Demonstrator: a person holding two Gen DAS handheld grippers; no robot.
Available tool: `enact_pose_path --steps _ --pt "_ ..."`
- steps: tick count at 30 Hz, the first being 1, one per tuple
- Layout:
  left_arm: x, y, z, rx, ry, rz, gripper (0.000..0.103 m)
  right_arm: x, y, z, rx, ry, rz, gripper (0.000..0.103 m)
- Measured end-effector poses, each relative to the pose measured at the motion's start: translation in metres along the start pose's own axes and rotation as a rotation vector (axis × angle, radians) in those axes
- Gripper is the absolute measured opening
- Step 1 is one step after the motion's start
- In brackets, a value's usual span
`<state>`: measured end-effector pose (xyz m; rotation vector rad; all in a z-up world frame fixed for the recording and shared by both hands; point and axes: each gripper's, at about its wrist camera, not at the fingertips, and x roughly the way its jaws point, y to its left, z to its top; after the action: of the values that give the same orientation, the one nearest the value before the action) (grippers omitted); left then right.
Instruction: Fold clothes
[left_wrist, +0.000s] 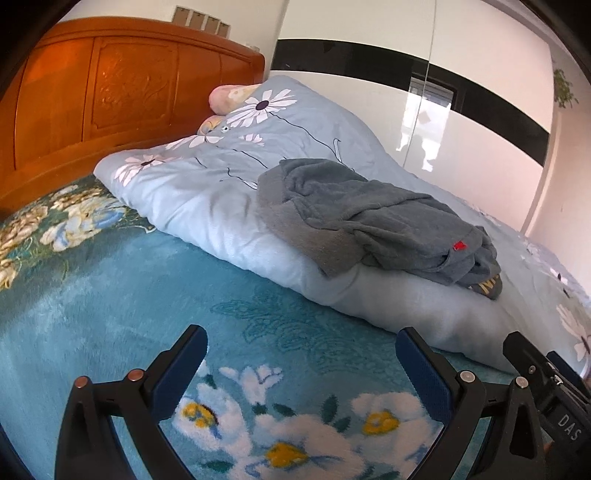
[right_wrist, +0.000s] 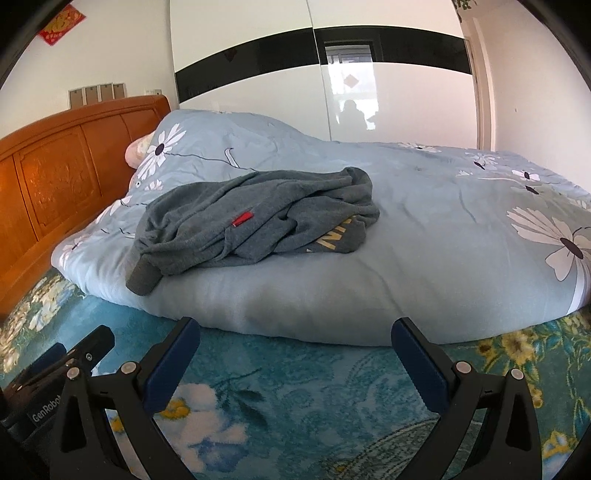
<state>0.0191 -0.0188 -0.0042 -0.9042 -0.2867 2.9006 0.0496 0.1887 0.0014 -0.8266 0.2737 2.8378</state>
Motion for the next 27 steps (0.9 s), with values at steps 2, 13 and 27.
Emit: enact_pose_path --steps 2,13,27 --pt "-0.0008 0.0013 -0.0005 -0.005 -0.002 -0.006 0.103 -0.0002 0.0003 -0.0001 -0.001 -0.003 0.003 0.103" --pt "-0.0061 0.0001 -0.0005 -0.003 -0.024 -0.053 0.103 -0.0006 0.0064 -0.0019 -0.032 -0.013 -0.002 0.103" --pt "-0.0095 0.0044 -0.0004 -0.022 -0.041 -0.075 0.103 0.003 0.0056 -0.0032 -0.028 0.0 -0.01 0.103"
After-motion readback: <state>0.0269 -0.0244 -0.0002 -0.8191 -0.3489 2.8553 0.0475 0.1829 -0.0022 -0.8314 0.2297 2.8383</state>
